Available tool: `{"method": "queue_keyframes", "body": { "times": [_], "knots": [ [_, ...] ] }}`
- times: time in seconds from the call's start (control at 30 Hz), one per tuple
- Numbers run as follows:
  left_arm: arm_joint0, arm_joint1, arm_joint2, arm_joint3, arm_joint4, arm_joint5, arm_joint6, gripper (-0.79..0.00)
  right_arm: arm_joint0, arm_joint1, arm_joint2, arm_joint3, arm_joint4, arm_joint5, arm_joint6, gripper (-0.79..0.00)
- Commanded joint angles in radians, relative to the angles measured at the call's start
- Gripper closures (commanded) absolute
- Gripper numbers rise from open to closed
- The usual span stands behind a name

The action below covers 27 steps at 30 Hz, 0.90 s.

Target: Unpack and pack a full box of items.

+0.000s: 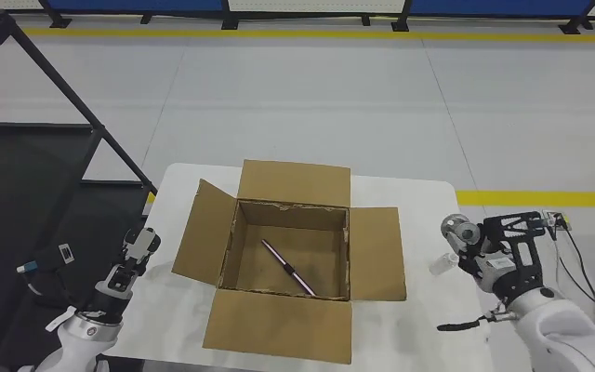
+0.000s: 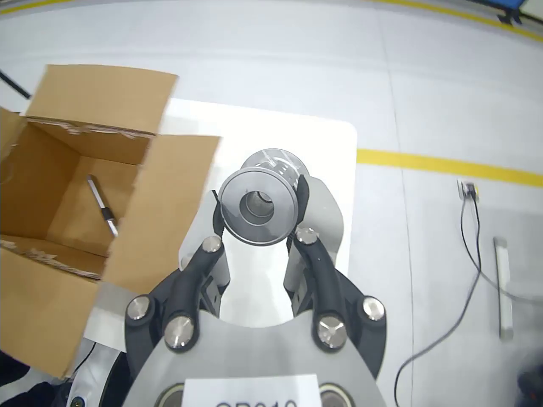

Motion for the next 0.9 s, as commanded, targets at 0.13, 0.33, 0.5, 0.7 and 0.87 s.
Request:
{"method": "queue_keyframes", "body": {
  "times": [0.13,0.33,0.5,0.7,0.87],
  "knots": [
    [0.000,0.000,0.000,0.000,0.000,0.000,0.000,-0.785,0.267,-0.009,-0.330,0.157,0.013,-0.078,0.055,0.000],
    [0.000,0.000,0.000,0.000,0.000,0.000,0.000,-0.785,0.573,-0.060,-0.678,0.491,0.052,-0.072,0.111,0.000],
    [0.000,0.000,0.000,0.000,0.000,0.000,0.000,-0.785,0.764,-0.126,-0.885,0.807,0.143,-0.056,0.101,0.000],
    [0.000,0.000,0.000,0.000,0.000,0.000,0.000,-0.785,0.872,-0.204,-1.035,1.083,0.210,-0.015,0.002,0.000],
    [0.000,0.000,0.000,0.000,0.000,0.000,0.000,-0.785,0.935,-0.269,-1.133,1.272,0.216,0.009,-0.041,0.000]
  ]
}}
